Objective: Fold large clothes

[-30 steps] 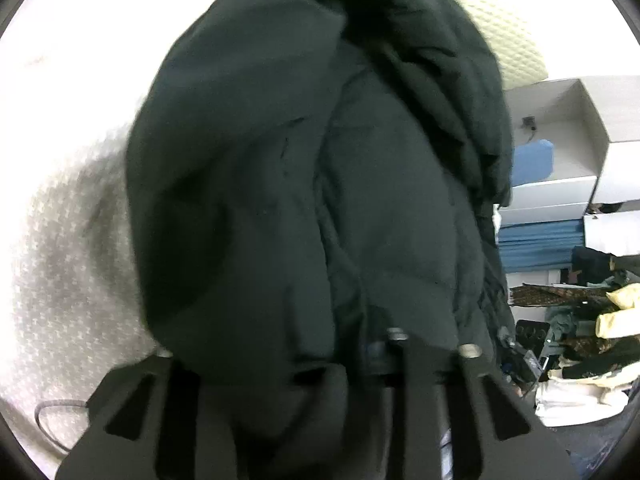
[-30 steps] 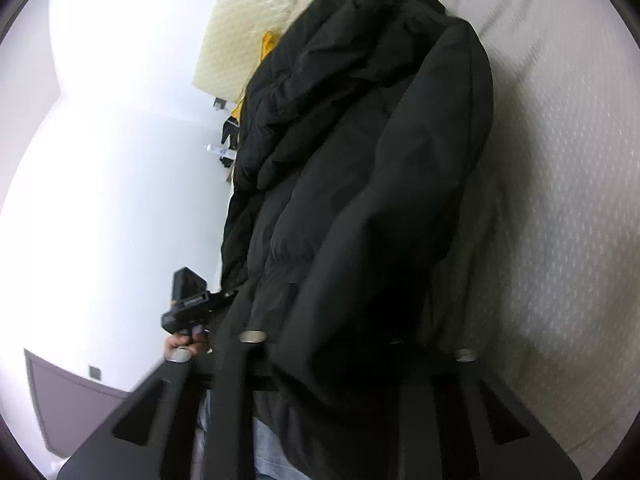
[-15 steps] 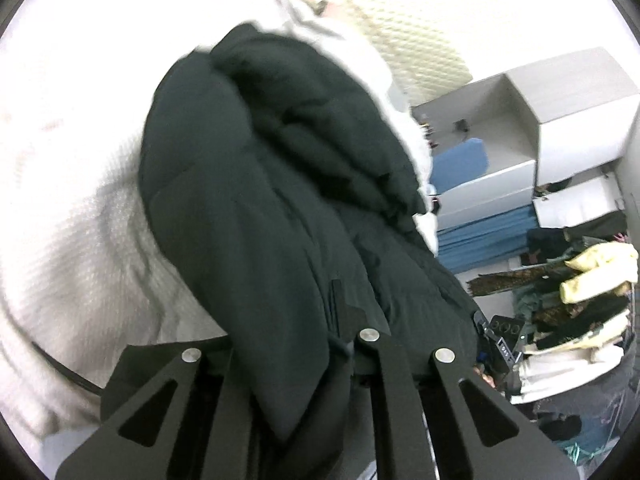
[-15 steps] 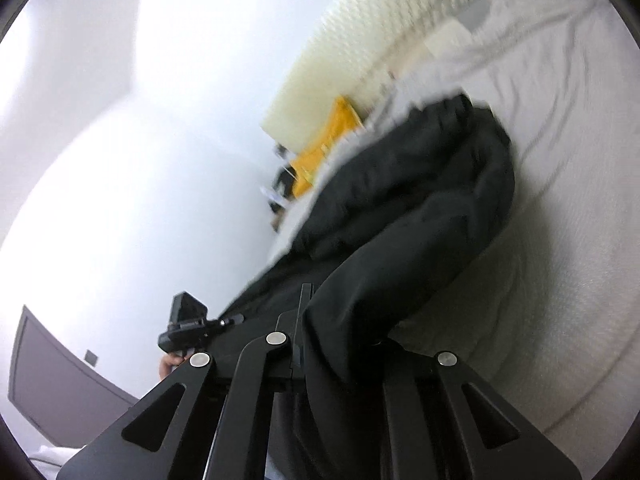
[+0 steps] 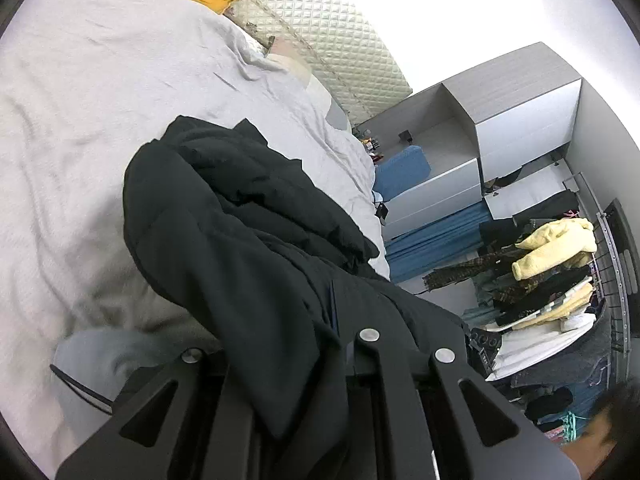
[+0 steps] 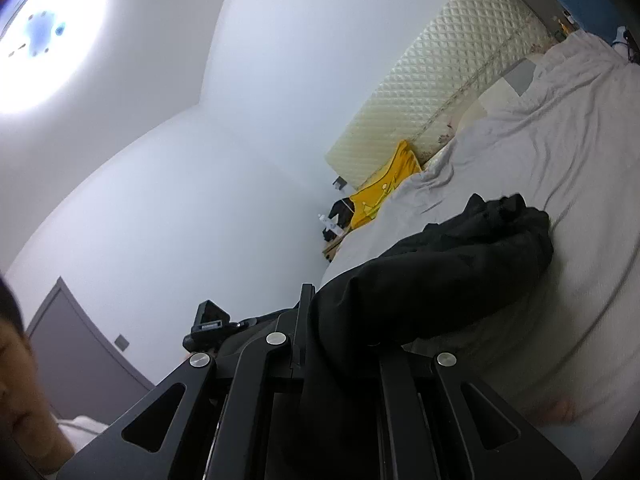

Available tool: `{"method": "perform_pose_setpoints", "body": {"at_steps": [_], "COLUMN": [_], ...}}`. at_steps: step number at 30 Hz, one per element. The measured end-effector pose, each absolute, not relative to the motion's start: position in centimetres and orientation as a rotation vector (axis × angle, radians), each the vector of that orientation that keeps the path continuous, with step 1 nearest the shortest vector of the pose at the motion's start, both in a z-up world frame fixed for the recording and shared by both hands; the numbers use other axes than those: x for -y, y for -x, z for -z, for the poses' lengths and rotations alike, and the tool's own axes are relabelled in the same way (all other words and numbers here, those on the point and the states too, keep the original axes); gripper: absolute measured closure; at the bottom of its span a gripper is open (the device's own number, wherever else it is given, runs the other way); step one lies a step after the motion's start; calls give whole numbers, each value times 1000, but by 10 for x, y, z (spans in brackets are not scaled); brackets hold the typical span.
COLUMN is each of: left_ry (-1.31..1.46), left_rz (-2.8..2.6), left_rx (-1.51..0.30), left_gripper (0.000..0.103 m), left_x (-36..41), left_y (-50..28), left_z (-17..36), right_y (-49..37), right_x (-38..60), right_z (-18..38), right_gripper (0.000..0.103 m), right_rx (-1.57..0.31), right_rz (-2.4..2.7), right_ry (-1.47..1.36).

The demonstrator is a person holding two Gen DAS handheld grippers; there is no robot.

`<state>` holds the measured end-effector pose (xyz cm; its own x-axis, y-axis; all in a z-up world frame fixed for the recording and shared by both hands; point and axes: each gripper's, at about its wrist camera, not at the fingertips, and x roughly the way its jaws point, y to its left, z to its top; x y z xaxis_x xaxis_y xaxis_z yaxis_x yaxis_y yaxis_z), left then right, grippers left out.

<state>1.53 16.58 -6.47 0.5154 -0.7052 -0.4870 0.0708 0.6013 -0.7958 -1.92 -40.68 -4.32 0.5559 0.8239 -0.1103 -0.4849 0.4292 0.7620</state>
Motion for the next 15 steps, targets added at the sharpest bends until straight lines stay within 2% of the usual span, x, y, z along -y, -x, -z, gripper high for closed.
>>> {"method": "perform_pose_setpoints", "body": {"at_steps": [9,15], "left_ry": [803,784], "left_rz": [497,511], "left_rx": [-978,-981], "left_gripper": [93,93], "left_x": [-174,-171], "left_y": [-14,-61], "left_z": [63,49], "right_y": [17,-31], "right_x": [398,406], "right_z": [36,26], "right_gripper": [94,94], "right_rx": [-603,-609], "right_rz": [-795,-743], "right_ry": [-733,-750]}}
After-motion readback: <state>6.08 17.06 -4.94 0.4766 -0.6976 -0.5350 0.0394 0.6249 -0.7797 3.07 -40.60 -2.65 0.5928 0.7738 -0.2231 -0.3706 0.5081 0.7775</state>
